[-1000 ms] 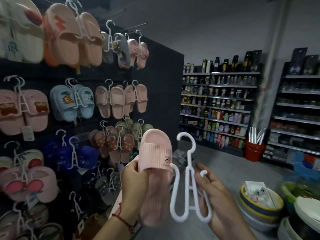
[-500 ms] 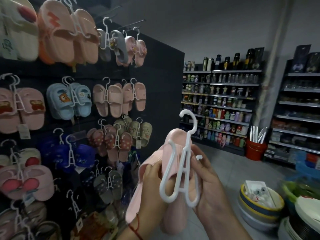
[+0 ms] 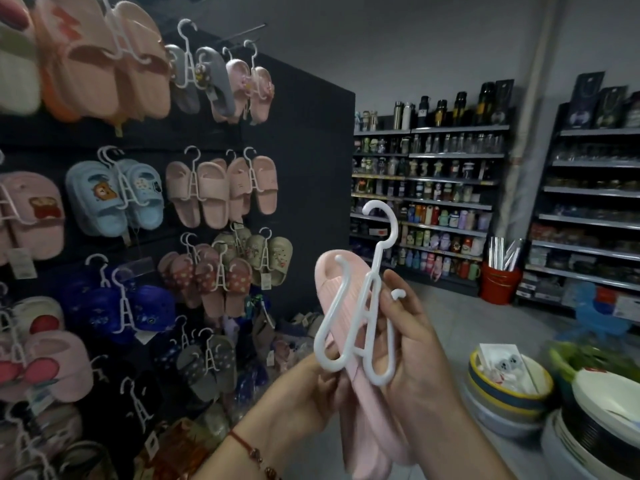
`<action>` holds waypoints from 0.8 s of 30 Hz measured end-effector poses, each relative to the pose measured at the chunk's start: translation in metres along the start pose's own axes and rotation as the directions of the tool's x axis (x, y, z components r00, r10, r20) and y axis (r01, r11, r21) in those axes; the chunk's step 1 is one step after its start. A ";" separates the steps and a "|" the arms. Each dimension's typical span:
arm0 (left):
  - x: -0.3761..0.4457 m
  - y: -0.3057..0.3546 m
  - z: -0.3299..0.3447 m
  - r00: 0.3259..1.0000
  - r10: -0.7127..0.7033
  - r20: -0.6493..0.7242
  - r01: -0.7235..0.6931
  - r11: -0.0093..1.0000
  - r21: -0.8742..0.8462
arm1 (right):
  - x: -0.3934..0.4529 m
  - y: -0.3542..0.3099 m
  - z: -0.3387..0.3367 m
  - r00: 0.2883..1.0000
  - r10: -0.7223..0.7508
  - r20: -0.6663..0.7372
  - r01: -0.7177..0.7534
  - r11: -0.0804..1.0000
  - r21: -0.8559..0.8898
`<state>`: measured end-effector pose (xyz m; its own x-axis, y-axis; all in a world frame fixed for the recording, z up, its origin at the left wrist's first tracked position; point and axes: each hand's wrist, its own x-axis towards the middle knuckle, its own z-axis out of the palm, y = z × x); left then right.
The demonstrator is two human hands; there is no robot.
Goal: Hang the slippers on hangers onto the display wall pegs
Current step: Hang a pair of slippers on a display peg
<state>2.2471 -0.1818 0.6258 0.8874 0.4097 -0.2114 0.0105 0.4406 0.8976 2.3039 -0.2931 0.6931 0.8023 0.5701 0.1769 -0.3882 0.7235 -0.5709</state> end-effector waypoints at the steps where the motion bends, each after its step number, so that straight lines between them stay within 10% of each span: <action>1: 0.001 -0.004 -0.001 0.999 -0.035 -0.027 0.036 0.998 0.049 | 0.001 0.000 0.000 1.000 0.000 0.006 0.000 1.000 -0.023; 4: 0.008 -0.016 -0.012 0.987 -0.049 -0.153 0.083 0.972 0.219 | 0.002 -0.002 -0.004 1.000 0.028 0.002 -0.028 0.998 -0.064; 12: 0.010 -0.019 -0.023 0.786 0.498 -0.365 -0.183 0.752 0.633 | 0.005 -0.013 -0.025 0.999 -0.022 -0.033 0.014 0.976 -0.219; 24: 0.009 0.030 -0.029 0.619 0.658 -0.429 -0.424 0.740 0.522 | -0.005 0.003 -0.049 0.995 -0.045 -0.094 -0.016 0.828 -0.560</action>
<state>2.2422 -0.1415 0.6390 0.3581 0.8862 0.2940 -0.1282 -0.2653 0.9556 2.3209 -0.3128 0.6516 0.8577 0.4983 0.1263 -0.0802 0.3724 -0.9246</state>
